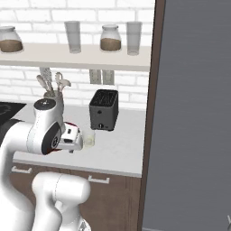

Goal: Grab a lemon wedge from the fridge and one ice cube from the ice bowl, and put them in the glass of lemonade.

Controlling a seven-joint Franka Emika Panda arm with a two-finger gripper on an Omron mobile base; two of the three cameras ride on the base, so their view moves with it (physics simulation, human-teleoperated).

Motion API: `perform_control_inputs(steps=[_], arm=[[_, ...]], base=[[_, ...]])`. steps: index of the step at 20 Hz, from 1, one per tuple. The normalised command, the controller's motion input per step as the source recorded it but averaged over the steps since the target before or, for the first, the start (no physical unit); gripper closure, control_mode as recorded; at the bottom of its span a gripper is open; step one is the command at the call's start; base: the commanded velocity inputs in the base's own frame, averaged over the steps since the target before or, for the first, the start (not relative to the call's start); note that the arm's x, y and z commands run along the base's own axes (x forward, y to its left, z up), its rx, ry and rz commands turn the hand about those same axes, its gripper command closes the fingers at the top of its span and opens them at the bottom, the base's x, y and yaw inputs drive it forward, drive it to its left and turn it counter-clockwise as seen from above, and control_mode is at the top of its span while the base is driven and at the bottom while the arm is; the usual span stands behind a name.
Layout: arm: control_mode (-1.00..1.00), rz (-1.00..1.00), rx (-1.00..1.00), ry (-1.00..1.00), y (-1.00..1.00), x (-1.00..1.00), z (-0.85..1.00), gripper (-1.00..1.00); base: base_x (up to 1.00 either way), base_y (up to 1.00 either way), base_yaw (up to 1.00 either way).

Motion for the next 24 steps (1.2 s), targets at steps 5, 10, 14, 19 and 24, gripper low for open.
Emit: perform_control_inputs(steps=[5, 10, 14, 19, 24], arm=[[1.00, 0.00, 0.00, 0.00, 0.00, 0.00, 0.00, -1.00], [1.00, 0.00, 0.00, 0.00, 0.00, 0.00, 0.00, -1.00], [1.00, 0.00, 0.00, 0.00, 0.00, 0.00, 0.00, -1.00], [1.00, 0.00, 0.00, 0.00, 0.00, 0.00, 0.00, -1.00], [1.00, 0.00, 0.00, 0.00, 0.00, 0.00, 0.00, -1.00]], base=[[-0.10, 0.00, 0.00], [-1.00, -0.24, -0.22], [-0.97, -0.51, -0.31], [-0.52, -0.91, -0.25], [0.02, -0.99, 0.09]])
